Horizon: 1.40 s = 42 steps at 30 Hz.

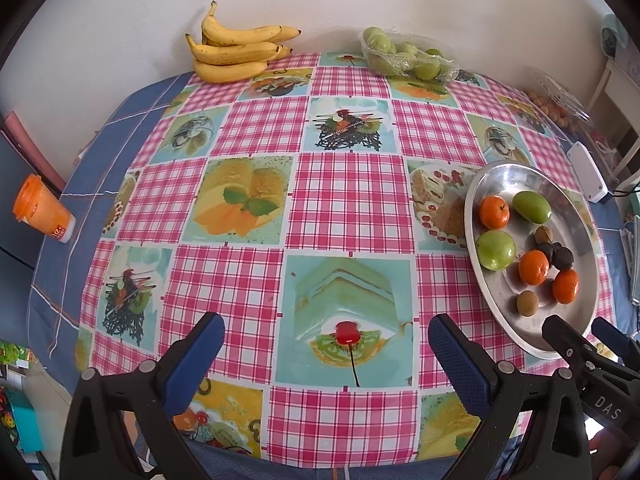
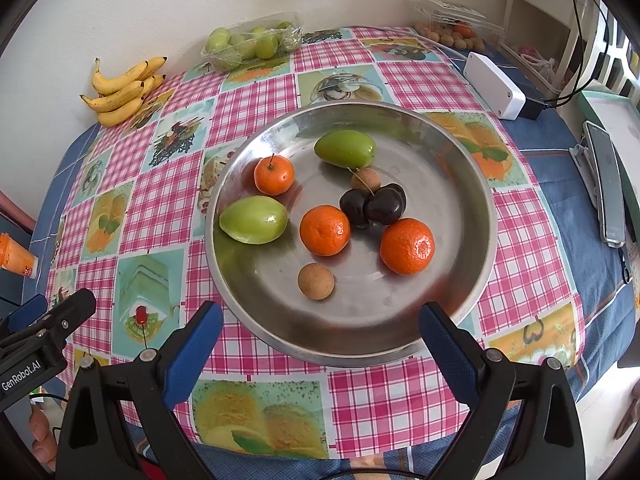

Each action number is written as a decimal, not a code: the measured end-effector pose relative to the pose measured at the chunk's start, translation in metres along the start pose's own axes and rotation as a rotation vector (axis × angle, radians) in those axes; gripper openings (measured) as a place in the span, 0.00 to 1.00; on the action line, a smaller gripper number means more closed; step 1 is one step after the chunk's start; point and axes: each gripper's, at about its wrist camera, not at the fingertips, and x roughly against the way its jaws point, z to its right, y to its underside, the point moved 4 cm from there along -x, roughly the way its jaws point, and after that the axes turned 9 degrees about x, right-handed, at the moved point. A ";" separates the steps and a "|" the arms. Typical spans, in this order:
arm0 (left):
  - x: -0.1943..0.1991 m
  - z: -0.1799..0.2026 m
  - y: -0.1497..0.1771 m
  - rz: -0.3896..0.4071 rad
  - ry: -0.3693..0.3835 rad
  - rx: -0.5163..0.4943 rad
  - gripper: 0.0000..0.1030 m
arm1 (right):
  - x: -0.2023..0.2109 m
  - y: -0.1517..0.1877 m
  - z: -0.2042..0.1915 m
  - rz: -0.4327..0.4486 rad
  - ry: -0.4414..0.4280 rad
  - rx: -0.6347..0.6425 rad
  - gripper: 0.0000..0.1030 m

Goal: Organize fruits

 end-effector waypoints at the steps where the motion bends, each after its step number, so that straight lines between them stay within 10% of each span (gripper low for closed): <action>1: 0.000 0.000 0.000 0.001 0.000 0.000 1.00 | 0.000 0.000 0.000 0.000 0.000 0.000 0.95; 42: -0.005 -0.005 0.001 -0.024 -0.005 0.032 1.00 | -0.002 0.000 0.002 -0.015 0.005 -0.004 0.95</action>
